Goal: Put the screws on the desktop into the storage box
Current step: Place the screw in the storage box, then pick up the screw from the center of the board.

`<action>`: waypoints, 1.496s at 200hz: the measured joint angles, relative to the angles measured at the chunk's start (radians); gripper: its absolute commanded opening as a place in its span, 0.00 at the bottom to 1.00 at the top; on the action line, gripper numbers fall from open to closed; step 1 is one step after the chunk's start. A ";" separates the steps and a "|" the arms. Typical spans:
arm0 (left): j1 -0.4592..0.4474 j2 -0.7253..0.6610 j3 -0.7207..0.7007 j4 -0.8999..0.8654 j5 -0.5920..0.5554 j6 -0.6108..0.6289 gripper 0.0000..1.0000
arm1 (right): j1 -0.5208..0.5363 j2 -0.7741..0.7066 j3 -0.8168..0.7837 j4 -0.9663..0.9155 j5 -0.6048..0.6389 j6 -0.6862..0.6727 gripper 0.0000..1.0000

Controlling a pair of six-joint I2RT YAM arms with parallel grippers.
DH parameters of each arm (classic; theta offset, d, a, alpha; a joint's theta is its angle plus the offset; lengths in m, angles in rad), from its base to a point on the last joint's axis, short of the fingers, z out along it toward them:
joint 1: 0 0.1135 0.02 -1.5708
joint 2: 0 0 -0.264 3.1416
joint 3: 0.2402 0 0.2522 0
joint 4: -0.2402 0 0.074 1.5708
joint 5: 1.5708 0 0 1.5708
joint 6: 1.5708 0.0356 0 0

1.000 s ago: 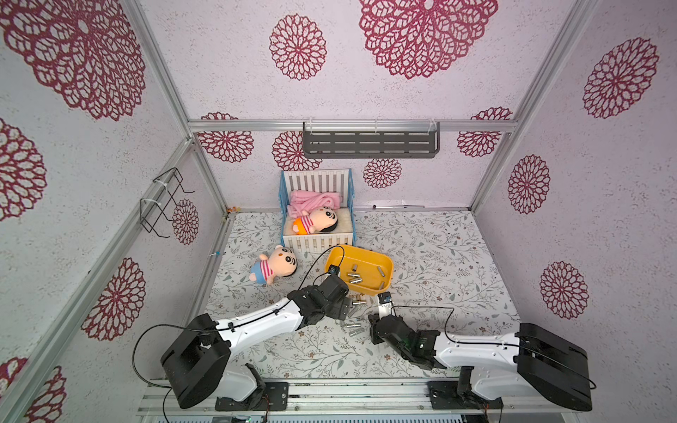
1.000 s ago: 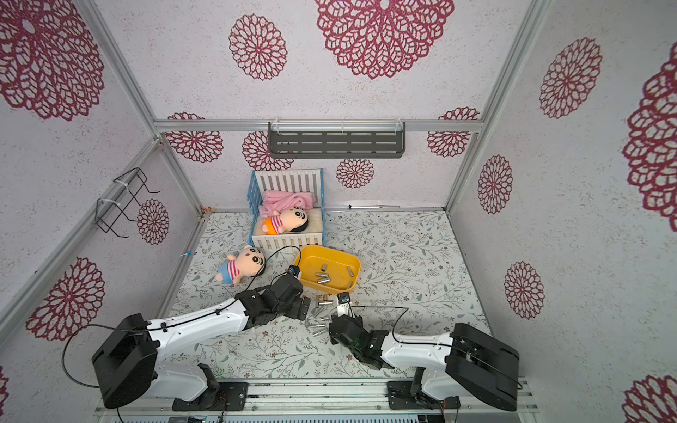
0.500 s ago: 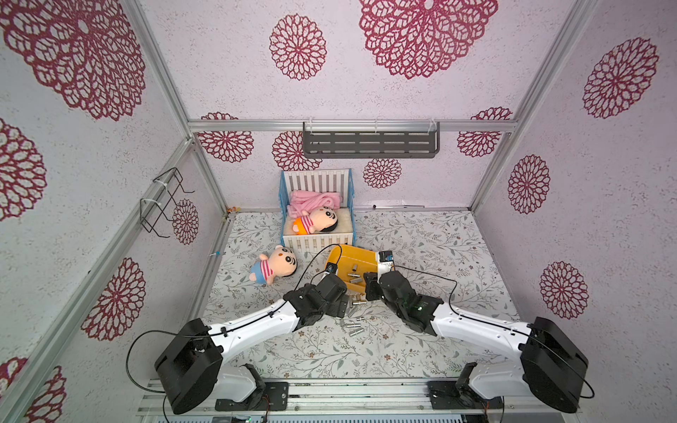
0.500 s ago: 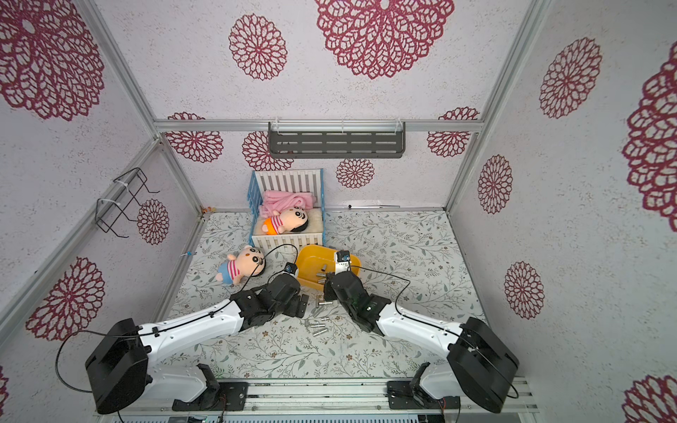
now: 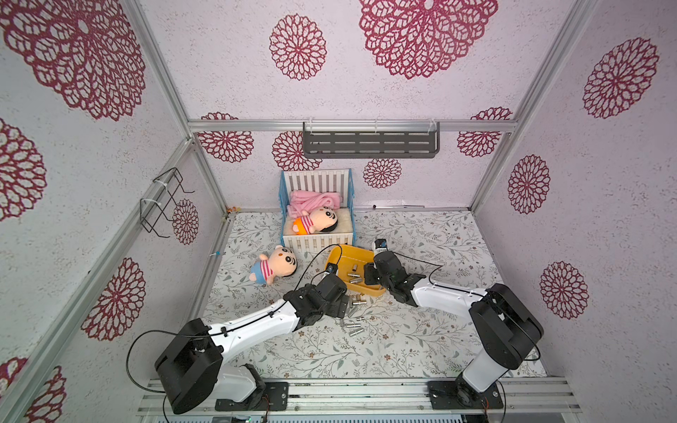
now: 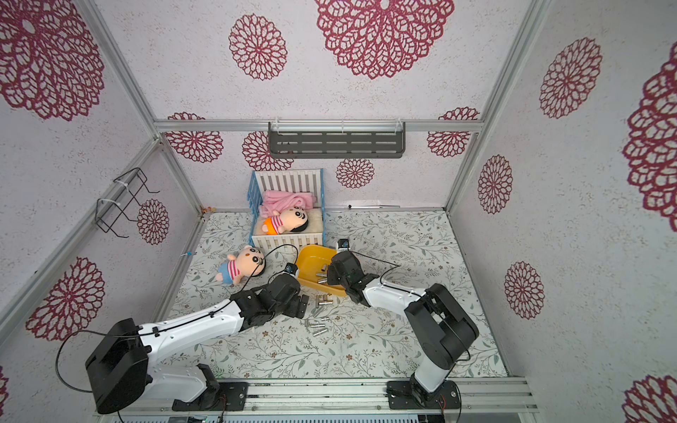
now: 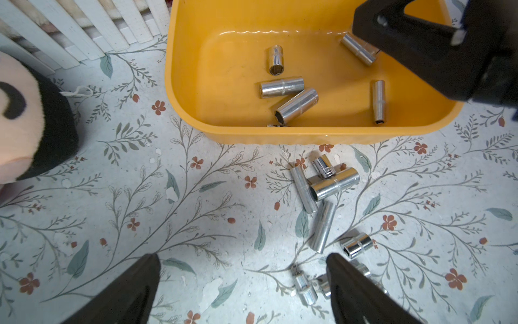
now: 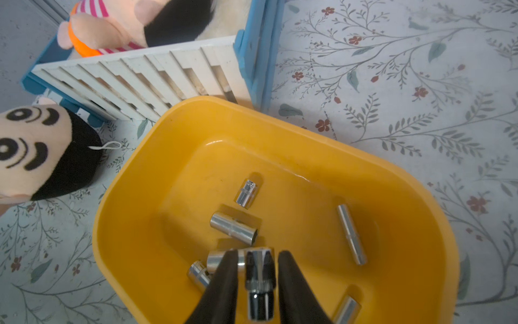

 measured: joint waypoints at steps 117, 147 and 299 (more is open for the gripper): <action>-0.014 0.017 0.000 0.000 0.086 -0.016 1.00 | 0.000 -0.387 -0.129 -0.096 -0.040 -0.014 0.46; -0.030 0.027 0.005 0.001 0.108 -0.027 1.00 | 0.000 -0.529 -0.204 -0.145 -0.020 -0.023 0.47; -0.055 -0.005 -0.140 0.000 0.102 -0.201 0.79 | 0.000 -0.713 -0.571 -0.010 0.100 -0.082 0.42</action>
